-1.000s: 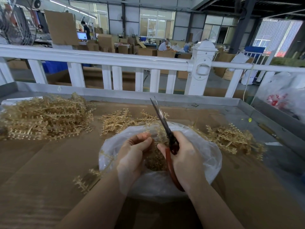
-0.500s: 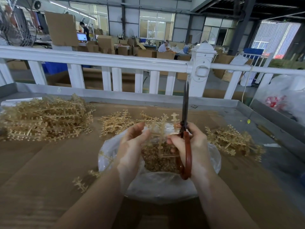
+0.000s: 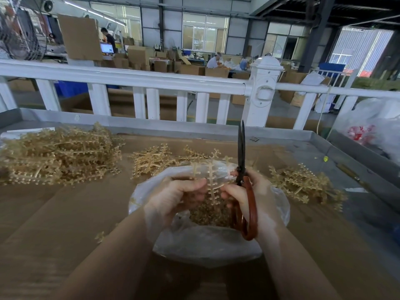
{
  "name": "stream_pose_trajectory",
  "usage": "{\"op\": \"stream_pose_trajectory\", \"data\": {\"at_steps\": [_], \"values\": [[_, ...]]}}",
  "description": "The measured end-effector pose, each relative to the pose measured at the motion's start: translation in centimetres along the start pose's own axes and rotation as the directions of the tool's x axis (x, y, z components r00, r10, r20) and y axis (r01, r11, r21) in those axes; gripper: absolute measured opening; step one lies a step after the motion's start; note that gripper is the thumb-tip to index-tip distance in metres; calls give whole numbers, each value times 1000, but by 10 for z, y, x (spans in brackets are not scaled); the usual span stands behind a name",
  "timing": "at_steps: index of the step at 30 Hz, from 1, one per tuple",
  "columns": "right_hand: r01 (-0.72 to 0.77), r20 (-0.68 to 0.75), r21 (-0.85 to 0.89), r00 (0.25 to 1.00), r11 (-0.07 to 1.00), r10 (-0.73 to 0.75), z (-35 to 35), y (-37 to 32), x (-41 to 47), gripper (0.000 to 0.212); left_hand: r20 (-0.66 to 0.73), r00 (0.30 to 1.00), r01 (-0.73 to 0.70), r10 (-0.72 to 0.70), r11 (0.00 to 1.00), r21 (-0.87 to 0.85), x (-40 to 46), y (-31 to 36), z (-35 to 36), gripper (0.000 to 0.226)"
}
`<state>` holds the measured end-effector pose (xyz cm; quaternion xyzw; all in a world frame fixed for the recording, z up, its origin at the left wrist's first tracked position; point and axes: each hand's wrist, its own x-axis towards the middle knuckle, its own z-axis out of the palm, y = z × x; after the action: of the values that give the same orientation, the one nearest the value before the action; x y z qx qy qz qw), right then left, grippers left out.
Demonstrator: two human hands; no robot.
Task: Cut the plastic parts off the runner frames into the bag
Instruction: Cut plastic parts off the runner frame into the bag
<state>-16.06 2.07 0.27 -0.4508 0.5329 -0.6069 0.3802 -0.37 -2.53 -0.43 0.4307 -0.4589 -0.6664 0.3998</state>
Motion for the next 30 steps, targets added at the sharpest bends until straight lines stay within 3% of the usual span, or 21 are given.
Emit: {"op": "stream_pose_trajectory", "data": {"at_steps": [5,9,13,15,17,21,26,30], "values": [[22,10,-99,1000,995,-21,1,3,1,28,43,999,-12,10,998,65,-2,-1,0,34],[41,32,-179,999,983,-35,5,9,2,27,48,997,59,-56,996,-64,-2,-12,8,16],[100,89,-216,993,971,-82,5,12,1,20,-28,998,44,-51,976,-213,0,-15,10,30],[155,110,-254,985,955,-131,4,13,0,16,-46,999,11,-23,970,-245,-1,-10,10,27],[196,105,-306,979,931,-172,2,14,0,14,-73,997,-2,-19,962,-274,0,-9,9,22],[259,98,-436,966,862,-241,2,17,0,10,-160,986,-14,-39,949,-316,7,-13,2,33],[248,76,-587,964,770,-253,0,28,-7,18,-190,982,-53,-12,942,-332,7,-19,-1,13],[246,85,-674,963,697,-257,-1,36,-11,20,-241,970,-68,-28,922,-380,6,-22,0,28]]}}
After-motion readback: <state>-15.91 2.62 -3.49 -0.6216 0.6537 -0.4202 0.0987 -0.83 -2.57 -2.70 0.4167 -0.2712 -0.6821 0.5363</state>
